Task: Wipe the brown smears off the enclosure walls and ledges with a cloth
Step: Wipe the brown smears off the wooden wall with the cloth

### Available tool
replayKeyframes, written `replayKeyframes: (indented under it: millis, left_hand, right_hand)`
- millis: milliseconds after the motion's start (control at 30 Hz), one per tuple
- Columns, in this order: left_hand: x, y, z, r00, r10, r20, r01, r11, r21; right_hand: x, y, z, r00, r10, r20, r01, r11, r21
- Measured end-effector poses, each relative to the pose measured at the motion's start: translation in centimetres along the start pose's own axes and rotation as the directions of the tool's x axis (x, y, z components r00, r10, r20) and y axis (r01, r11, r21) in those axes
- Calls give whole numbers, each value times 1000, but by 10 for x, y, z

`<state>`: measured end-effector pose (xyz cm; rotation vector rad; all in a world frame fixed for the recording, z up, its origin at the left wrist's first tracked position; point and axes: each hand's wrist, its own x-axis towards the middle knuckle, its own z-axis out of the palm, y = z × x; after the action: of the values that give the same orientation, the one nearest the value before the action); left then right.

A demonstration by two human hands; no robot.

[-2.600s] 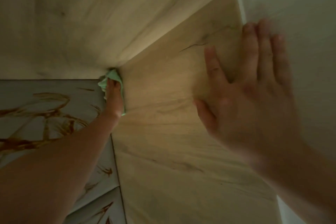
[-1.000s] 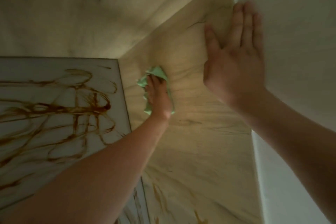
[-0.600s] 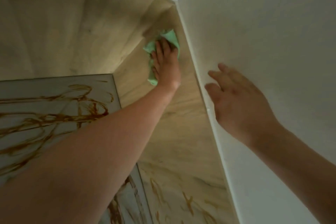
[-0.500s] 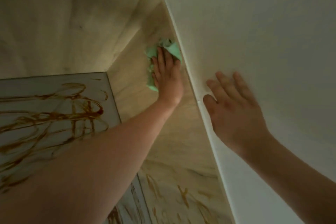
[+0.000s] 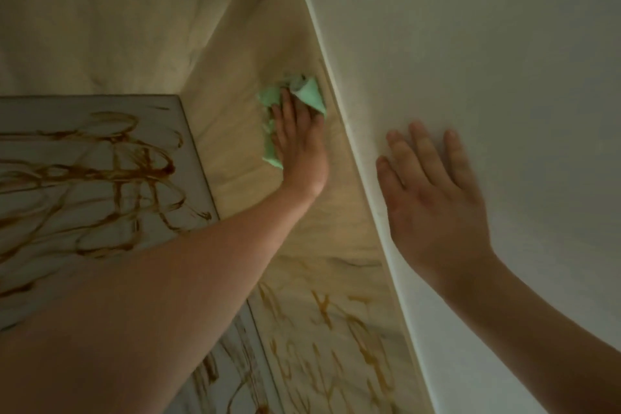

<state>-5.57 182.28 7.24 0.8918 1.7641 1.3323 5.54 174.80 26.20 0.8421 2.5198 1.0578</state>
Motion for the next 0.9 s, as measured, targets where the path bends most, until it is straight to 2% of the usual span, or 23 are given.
replayKeyframes:
  millis: [100, 200, 267, 367, 433, 467, 533, 567, 633, 700, 800, 833, 900]
  left_hand:
    - [-114, -11, 27, 985, 158, 73, -151, 984, -91]
    - [-196, -27, 35, 916, 350, 195, -351, 936, -28]
    - [-184, -37, 34, 926, 334, 175, -330, 942, -52]
    - [-115, -30, 25, 935, 354, 20, -354, 935, 33]
    - [-73, -21, 19, 970, 227, -85, -229, 973, -14]
    - [-69, -16, 18, 979, 188, -78, -191, 981, -37]
    - [-100, -10, 22, 958, 282, -40, -282, 959, 3]
    - [-127, -13, 27, 940, 342, 17, -342, 939, 17]
    - [-189, -30, 37, 918, 363, 160, -361, 932, -43]
    - [-221, -52, 42, 885, 410, 222, -408, 911, -56]
    - [-193, -74, 40, 817, 530, 228, -554, 831, 56]
    - [-178, -71, 38, 830, 521, 202, -546, 832, 97]
    - [-164, -58, 40, 909, 391, 143, -405, 910, 91]
  right_hand:
    - [-11, 0, -1, 1000, -18, -9, 18, 1000, 2]
    - [-17, -2, -2, 998, -56, 6, 56, 997, 46]
    - [-20, -4, -1, 998, -59, -1, 59, 996, 71]
    - [-25, -9, 0, 998, -59, 17, 58, 995, 79]
    - [-25, -8, 1, 996, -78, 34, 73, 991, 115]
    - [-25, -7, 1, 997, -78, 21, 74, 986, 151]
    - [-21, 0, -1, 998, -64, -20, 67, 976, 209]
    - [-18, 4, -1, 997, -66, -26, 70, 972, 224]
    - [-15, 8, -4, 995, -96, -20, 98, 969, 225]
    - [-20, 5, -5, 994, -109, -6, 109, 976, 189]
    - [-46, -9, 2, 996, -92, 17, 91, 993, 72]
    - [-58, -14, 5, 996, -85, 29, 83, 995, 49]
    - [-77, -19, 10, 994, -90, 65, 88, 996, 33]
